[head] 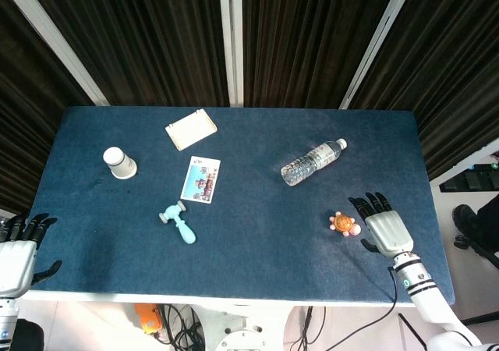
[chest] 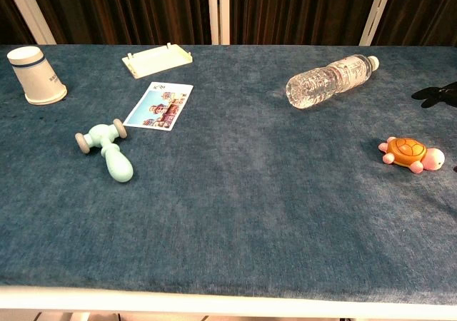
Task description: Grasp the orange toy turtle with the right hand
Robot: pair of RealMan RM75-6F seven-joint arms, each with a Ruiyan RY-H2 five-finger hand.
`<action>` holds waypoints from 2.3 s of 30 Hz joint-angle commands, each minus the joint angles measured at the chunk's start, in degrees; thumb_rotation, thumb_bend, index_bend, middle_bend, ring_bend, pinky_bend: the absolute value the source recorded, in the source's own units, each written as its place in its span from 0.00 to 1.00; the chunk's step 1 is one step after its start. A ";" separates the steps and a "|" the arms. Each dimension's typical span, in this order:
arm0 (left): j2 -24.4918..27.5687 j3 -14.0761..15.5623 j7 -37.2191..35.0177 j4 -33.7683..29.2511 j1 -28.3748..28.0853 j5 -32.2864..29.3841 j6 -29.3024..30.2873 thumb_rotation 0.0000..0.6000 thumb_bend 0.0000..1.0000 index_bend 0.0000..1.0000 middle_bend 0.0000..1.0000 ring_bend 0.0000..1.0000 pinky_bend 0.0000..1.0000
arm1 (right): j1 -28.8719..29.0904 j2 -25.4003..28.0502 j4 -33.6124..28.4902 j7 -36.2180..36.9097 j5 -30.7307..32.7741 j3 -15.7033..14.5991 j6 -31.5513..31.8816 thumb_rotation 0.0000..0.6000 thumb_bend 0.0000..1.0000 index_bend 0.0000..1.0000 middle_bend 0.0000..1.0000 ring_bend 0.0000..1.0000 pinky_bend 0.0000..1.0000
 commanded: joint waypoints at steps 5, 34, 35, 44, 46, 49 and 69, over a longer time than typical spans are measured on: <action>-0.17 -0.01 -0.59 0.55 0.04 -0.39 -0.19 1.00 0.16 0.21 0.13 0.00 0.10 | 1.46 -2.71 1.68 -0.47 0.16 0.51 -0.46 1.00 0.22 0.06 0.16 0.00 0.00; 0.01 0.03 -1.52 1.10 0.36 -0.25 0.21 1.00 0.16 0.21 0.13 0.00 0.10 | 2.15 -10.96 10.63 1.52 -4.93 -0.49 6.21 1.00 0.61 1.00 0.86 0.37 0.00; 0.02 0.02 -1.51 1.08 0.36 -0.22 0.24 1.00 0.16 0.21 0.13 0.00 0.10 | 2.15 -10.97 10.82 1.76 -5.09 -0.49 6.38 1.00 0.61 1.00 0.87 0.37 0.00; 0.05 0.00 -1.21 0.84 0.27 -0.09 0.22 1.00 0.16 0.21 0.13 0.00 0.10 | 2.54 -7.76 8.09 0.89 -3.16 -0.78 3.36 1.00 0.32 0.42 0.44 0.16 0.00; 0.07 -0.02 -1.07 0.74 0.25 -0.09 0.22 1.00 0.16 0.21 0.13 0.00 0.10 | 2.62 -7.16 7.23 0.64 -2.68 -0.74 2.84 1.00 0.31 0.32 0.34 0.09 0.00; 0.06 -0.01 -0.86 0.61 0.23 -0.07 0.21 1.00 0.16 0.21 0.13 0.00 0.10 | 2.79 -6.46 6.63 0.57 -2.07 -0.89 1.82 1.00 0.28 0.25 0.27 0.04 0.00; 0.06 0.14 -1.08 0.80 0.31 -0.57 -0.18 1.00 0.16 0.21 0.13 0.00 0.10 | 2.91 -7.94 7.64 -0.13 -1.52 -1.09 1.70 1.00 0.36 0.80 0.76 0.30 0.00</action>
